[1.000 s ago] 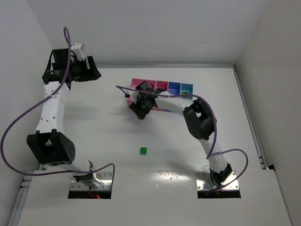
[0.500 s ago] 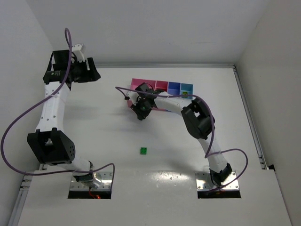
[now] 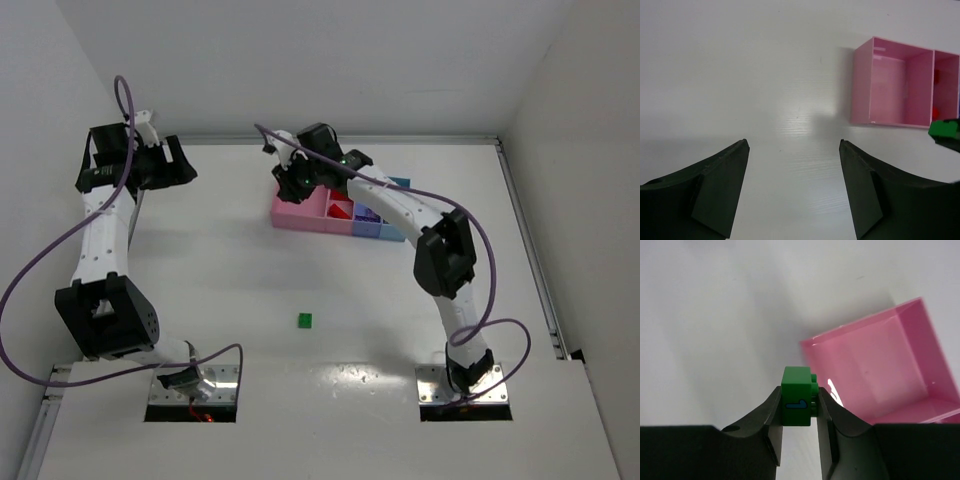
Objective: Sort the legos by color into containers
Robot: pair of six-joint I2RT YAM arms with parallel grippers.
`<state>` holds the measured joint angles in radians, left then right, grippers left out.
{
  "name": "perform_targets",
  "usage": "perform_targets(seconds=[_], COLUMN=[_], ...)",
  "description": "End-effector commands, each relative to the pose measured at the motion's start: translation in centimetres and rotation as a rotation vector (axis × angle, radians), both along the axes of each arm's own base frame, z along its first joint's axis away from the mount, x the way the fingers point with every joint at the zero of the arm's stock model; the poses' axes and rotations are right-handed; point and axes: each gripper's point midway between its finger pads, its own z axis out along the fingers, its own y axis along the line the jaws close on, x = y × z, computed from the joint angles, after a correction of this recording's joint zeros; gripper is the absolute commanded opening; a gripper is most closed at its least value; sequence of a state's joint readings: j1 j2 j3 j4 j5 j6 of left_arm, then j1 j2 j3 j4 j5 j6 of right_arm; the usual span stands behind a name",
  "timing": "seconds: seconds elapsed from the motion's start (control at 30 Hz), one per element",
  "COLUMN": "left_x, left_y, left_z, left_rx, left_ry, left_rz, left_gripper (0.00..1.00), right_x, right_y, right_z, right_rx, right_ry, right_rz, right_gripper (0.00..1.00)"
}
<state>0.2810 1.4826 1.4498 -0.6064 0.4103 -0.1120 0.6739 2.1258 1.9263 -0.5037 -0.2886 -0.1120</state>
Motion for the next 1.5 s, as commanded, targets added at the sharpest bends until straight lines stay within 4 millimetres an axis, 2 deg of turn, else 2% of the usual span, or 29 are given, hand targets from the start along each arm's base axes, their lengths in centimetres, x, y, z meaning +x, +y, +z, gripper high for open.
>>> perform_targets(seconds=[0.0, 0.03, 0.1, 0.17, 0.27, 0.37, 0.43, 0.53, 0.67, 0.7, 0.77, 0.8, 0.83, 0.87, 0.9, 0.93, 0.97, 1.0, 1.03, 1.07, 1.1, 1.13, 1.17, 1.2, 1.23, 1.27, 1.33, 1.37, 1.47], left_x=[0.4, 0.4, 0.4, 0.4, 0.4, 0.3, 0.0, -0.2, -1.3, -1.9, -3.9, -5.0, -6.6, -8.2, -9.1, -10.3, -11.9, -12.5, -13.6, -14.7, -15.6, -16.6, -18.3, -19.0, -19.7, -20.6, -22.0, -22.8, -23.8], left_y=[-0.2, -0.2, -0.2, -0.3, -0.9, -2.5, -3.4, -5.3, -8.6, -9.6, -12.6, -13.7, -16.0, -17.0, -17.6, -18.4, -19.8, -20.1, -20.5, -21.7, -22.1, -22.3, -23.5, -23.8, -24.3, -24.8, -26.0, -26.7, -27.7], left_z=[1.9, 1.9, 1.9, 1.9, 1.5, 1.7, 1.3, 1.2, 0.3, -0.4, -0.9, -0.8, -1.8, -2.8, -3.3, -4.8, -5.5, -6.4, -7.6, -8.2, -9.0, -10.3, -11.3, -11.9, -12.8, -13.4, -14.9, -15.5, -17.1], left_rx=[0.029, 0.029, 0.036, 0.039, 0.031, 0.03, 0.023, 0.042, 0.102, 0.109, 0.136, 0.151, 0.171, 0.221, 0.264, 0.276, 0.307, 0.331, 0.338, 0.351, 0.365, 0.38, 0.398, 0.43, 0.438, 0.438, 0.456, 0.46, 0.479], left_ry=[-0.092, -0.091, -0.093, -0.096, -0.088, -0.107, -0.102, -0.11, -0.106, -0.094, -0.107, -0.12, -0.106, -0.096, -0.089, -0.054, -0.049, -0.029, 0.002, 0.006, 0.024, 0.053, 0.076, 0.084, 0.107, 0.124, 0.154, 0.16, 0.189], left_rz=[-0.001, -0.001, -0.005, -0.019, -0.058, -0.145, -0.195, -0.276, -0.418, -0.452, -0.619, -0.681, -0.781, -0.88, -0.92, -0.974, -1.06, -1.089, -1.127, -1.185, -1.225, -1.261, -1.336, -1.37, -1.404, -1.438, -1.52, -1.557, -1.622], left_gripper=[0.8, 0.8, 0.8, 0.81, 0.81, 0.81, 0.82, 0.82, 0.82, 0.82, 0.82, 0.82, 0.82, 0.82, 0.82, 0.82, 0.82, 0.82, 0.82, 0.82, 0.82, 0.82, 0.81, 0.8, 0.8, 0.78, 0.75, 0.75, 0.74], right_x=[3.9, 4.3, 5.6, 6.3, 7.0, 7.4, 7.8, 7.8, 8.0, 8.3, 8.3, 8.6, 8.5, 8.5, 8.4, 7.9, 7.9, 7.5, 7.0, 6.7, 5.7, 5.0, 4.4, 3.0, 2.2, 1.6, 0.0, -0.7, -1.9], right_y=[-0.4, -0.4, -0.7, -1.3, -1.9, -2.3, -2.9, -2.8, -3.3, -4.0, -4.9, -6.0, -8.0, -9.2, -11.9, -13.8, -15.9, -17.6, -20.8, -22.7, -24.6, -27.6, -29.1, -31.6, -31.8, -33.7, -35.1, -36.1, -37.2], right_z=[-1.4, -3.0, -3.6, -5.3, -6.0, -6.2, -6.4, -3.9, -0.5, 1.4, 3.6, 4.4, 6.0, 6.8, 5.4, 8.4, 8.9, 9.3, 7.5, 7.7, 9.5, 7.7, 7.6, 7.1, 6.7, 6.5, 5.8, 4.7, 4.3], right_rx=[-0.009, -0.028, -0.036, -0.062, -0.074, -0.069, -0.068, -0.035, -0.012, 0.009, 0.026, 0.027, 0.034, 0.033, -0.004, 0.024, 0.013, 0.013, -0.034, -0.053, -0.042, -0.078, -0.09, -0.101, -0.105, -0.112, -0.118, -0.124, -0.109], right_ry=[-0.005, 0.009, -0.01, -0.003, -0.009, -0.004, -0.004, -0.025, -0.078, -0.1, -0.12, -0.132, -0.138, -0.147, -0.12, -0.176, -0.201, -0.215, -0.196, -0.214, -0.248, -0.214, -0.215, -0.204, -0.197, -0.191, -0.184, -0.158, -0.142], right_rz=[-0.069, -0.077, -0.094, -0.105, -0.116, -0.133, -0.144, -0.156, -0.189, -0.214, -0.237, -0.263, -0.303, -0.326, -0.374, -0.412, -0.466, -0.498, -0.542, -0.583, -0.608, -0.665, -0.684, -0.731, -0.731, -0.769, -0.798, -0.824, -0.847], right_gripper=[0.2, 0.2, 0.2, 0.2, 0.2, 0.32, 0.55, 0.7, 0.74, 0.74, 0.74, 0.74, 0.74, 0.74, 0.74, 0.74, 0.74, 0.74, 0.74, 0.74, 0.74, 0.74, 0.74, 0.74, 0.74, 0.74, 0.74, 0.74, 0.74])
